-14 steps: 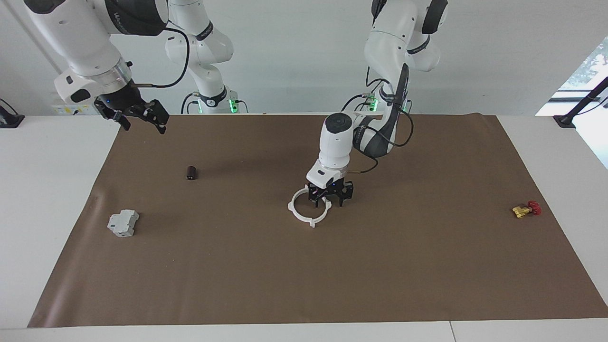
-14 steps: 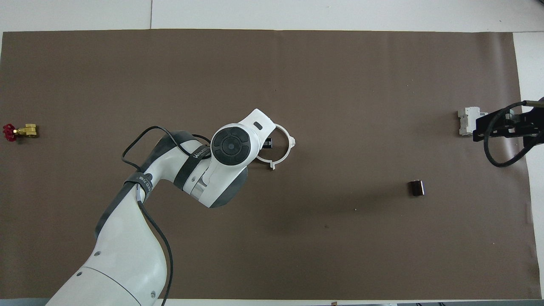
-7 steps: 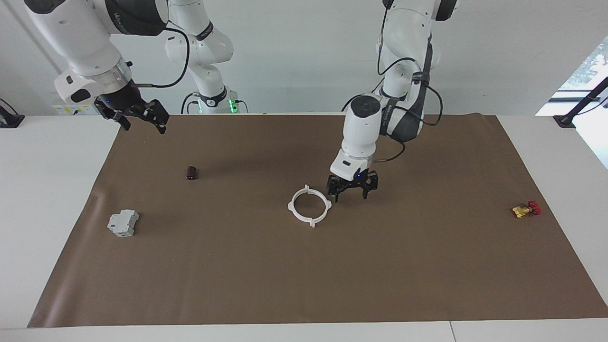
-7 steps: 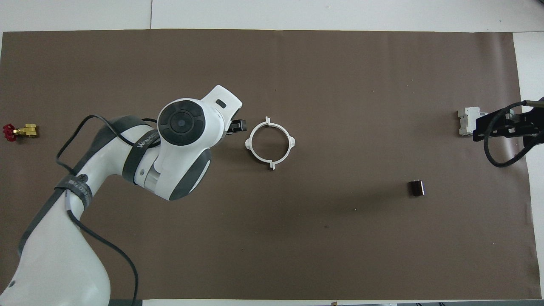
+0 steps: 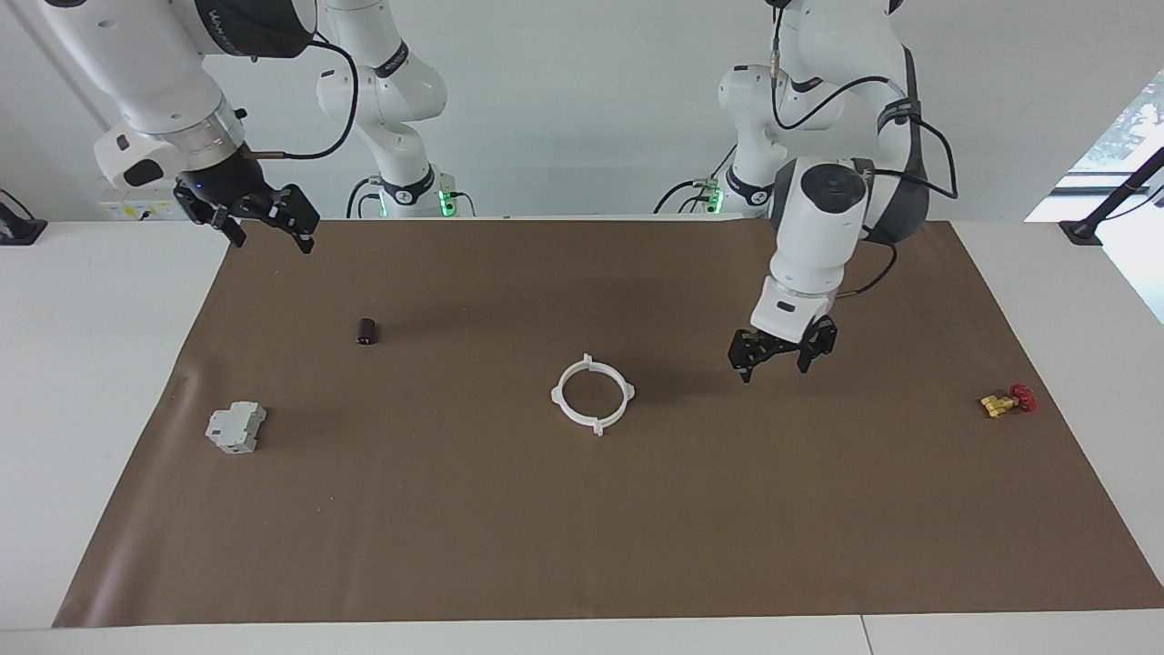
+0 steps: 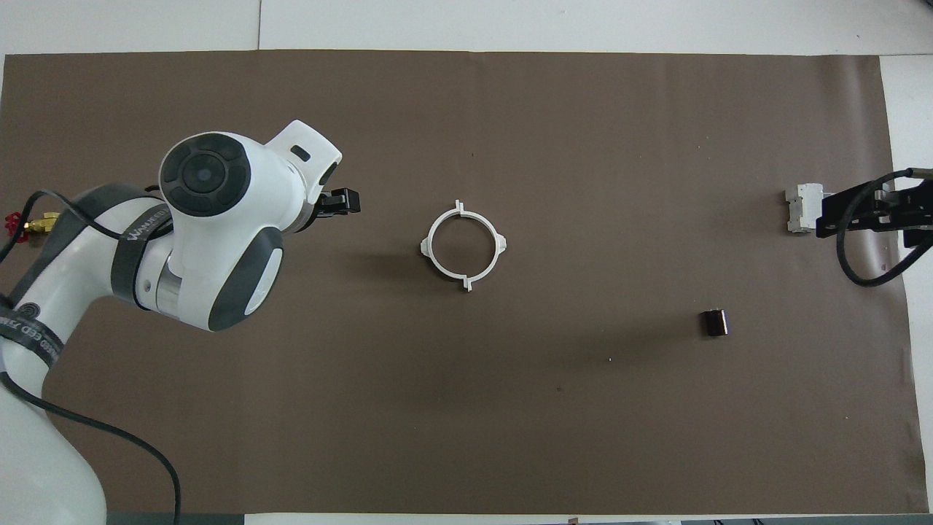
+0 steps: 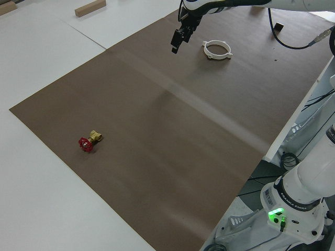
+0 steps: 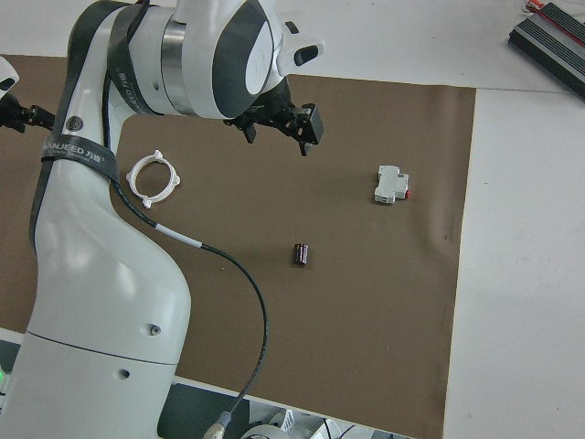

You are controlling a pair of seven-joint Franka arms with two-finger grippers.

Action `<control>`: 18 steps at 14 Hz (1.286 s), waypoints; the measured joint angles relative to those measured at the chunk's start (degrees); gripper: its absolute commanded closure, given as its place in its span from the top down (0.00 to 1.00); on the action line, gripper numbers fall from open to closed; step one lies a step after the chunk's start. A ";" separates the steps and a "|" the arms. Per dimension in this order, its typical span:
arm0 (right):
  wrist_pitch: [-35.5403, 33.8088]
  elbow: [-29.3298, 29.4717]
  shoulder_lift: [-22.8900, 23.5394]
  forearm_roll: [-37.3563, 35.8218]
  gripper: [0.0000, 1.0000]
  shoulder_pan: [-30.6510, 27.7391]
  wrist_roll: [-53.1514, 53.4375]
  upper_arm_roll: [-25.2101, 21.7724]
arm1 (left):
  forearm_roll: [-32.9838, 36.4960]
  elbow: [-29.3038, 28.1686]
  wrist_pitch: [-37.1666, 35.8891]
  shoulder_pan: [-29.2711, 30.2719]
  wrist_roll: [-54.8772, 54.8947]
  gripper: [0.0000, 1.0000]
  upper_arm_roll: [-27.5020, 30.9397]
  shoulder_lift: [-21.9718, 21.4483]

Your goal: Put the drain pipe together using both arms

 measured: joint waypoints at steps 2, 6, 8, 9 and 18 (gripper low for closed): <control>0.00 0.09 0.00 0.17 1.00 -0.58 0.00 -0.06 | -2.45 0.66 -1.05 3.93 6.02 1.00 0.14 -1.44; 0.02 0.28 0.00 0.19 1.00 -0.57 0.00 0.19 | -4.54 2.52 -8.83 10.08 16.47 1.00 0.49 -6.48; 0.11 0.28 0.00 0.19 1.00 -0.52 0.00 0.37 | -6.10 4.12 -13.26 12.86 20.95 1.00 0.64 -8.48; 0.13 0.28 0.00 0.19 1.00 -0.50 0.00 0.47 | -6.72 5.41 -15.68 14.03 22.63 1.00 0.68 -9.11; 0.24 0.37 0.00 0.12 1.00 -0.27 -1.76 0.72 | -7.26 16.66 -30.97 17.02 25.54 1.00 0.79 -9.68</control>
